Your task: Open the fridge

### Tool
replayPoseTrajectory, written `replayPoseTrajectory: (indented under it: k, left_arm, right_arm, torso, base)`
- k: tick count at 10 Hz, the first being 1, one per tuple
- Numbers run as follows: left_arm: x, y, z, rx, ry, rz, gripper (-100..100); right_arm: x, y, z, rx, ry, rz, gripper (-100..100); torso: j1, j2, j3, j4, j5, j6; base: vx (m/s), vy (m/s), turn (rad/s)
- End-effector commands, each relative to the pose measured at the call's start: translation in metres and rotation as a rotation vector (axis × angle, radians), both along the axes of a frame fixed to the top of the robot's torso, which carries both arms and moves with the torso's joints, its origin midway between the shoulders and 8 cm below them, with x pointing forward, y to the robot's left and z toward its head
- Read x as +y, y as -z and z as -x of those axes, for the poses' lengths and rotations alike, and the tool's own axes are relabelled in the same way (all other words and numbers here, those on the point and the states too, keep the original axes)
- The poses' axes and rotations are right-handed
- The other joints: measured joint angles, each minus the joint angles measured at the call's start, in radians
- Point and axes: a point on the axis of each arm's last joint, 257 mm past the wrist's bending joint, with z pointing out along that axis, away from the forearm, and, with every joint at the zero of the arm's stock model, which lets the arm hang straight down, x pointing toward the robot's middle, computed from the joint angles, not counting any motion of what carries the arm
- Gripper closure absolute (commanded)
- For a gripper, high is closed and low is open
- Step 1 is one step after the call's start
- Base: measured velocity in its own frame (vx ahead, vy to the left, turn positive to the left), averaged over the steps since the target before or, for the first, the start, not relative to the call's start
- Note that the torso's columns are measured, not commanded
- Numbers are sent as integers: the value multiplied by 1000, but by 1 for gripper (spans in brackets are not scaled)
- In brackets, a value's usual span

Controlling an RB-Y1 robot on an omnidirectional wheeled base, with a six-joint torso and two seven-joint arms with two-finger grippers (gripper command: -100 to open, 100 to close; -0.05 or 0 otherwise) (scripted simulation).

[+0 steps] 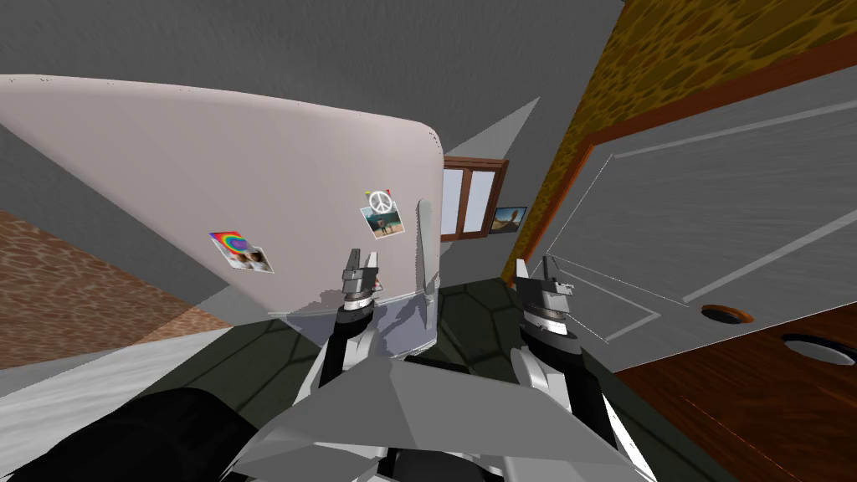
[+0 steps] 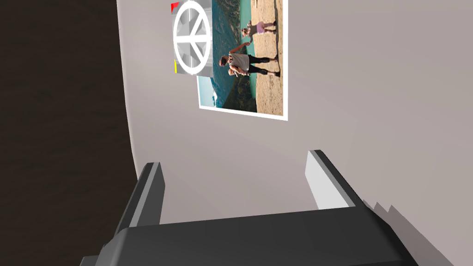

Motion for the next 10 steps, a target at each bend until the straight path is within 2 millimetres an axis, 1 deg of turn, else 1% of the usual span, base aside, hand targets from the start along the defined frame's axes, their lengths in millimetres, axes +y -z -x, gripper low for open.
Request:
replayPoseTrajectory:
  k: [1,3,9,10]
  left_arm:
    - [0,0,0,0,0,0,0]
    - [0,0,0,0,0,0,0]
    - [0,0,0,0,0,0,0]
    - [-4,2,-2,9,16,-30,-100]
  right_arm:
    - [0,0,0,0,0,0,0]
    - [0,0,0,0,0,0,0]
    - [0,0,0,0,0,0,0]
    - [0,0,0,0,0,0,0]
  torso:
    - [0,40,-82,41,0,0]
    - [0,175,-351,176,0,0]
    - [0,618,-1234,617,0,0]
    - [0,691,-1382,691,0,0]
  base:
    - [0,0,0]
    - [0,0,0]
    - [0,0,0]
    - [10,-15,19]
